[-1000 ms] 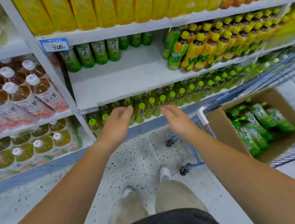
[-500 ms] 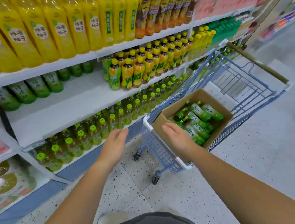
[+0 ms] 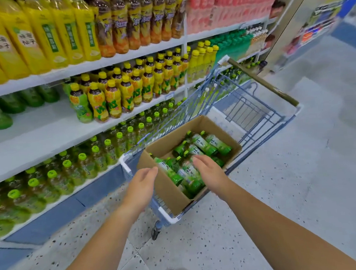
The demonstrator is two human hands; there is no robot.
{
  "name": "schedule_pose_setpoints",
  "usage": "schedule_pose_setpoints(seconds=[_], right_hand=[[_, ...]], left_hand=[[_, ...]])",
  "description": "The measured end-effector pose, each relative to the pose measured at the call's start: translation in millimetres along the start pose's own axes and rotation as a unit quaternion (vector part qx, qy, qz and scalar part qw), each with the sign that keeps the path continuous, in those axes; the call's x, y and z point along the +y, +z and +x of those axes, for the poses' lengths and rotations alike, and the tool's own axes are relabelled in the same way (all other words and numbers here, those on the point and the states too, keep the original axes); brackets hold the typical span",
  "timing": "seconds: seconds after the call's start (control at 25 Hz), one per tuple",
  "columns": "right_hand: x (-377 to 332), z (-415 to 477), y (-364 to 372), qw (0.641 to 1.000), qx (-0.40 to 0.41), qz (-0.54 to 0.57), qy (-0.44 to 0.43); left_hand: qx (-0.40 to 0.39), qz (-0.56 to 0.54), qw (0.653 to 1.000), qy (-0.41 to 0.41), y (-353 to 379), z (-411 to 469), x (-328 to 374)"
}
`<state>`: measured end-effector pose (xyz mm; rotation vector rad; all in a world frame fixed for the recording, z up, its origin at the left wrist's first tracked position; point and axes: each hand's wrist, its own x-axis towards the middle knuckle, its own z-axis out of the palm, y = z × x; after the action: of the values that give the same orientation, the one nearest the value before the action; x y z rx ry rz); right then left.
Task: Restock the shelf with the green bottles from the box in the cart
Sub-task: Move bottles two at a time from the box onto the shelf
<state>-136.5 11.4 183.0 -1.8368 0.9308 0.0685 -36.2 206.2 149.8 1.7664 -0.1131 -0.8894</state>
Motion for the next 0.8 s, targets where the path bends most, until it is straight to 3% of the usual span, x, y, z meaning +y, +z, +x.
schedule_pose_setpoints(seconds=[0.24,0.8], right_hand=[[17.1,37.1,-44.4,1.0,0.005,-0.001,0.021],[87.3,171.4,-82.5,0.987,0.067,-0.018,0.142]], left_hand=[[-0.042,0.016,0.999,-0.021,51.8,36.0,17.9],[-0.153,0.105,0.978,-0.092,139.7,226.2,14.9]])
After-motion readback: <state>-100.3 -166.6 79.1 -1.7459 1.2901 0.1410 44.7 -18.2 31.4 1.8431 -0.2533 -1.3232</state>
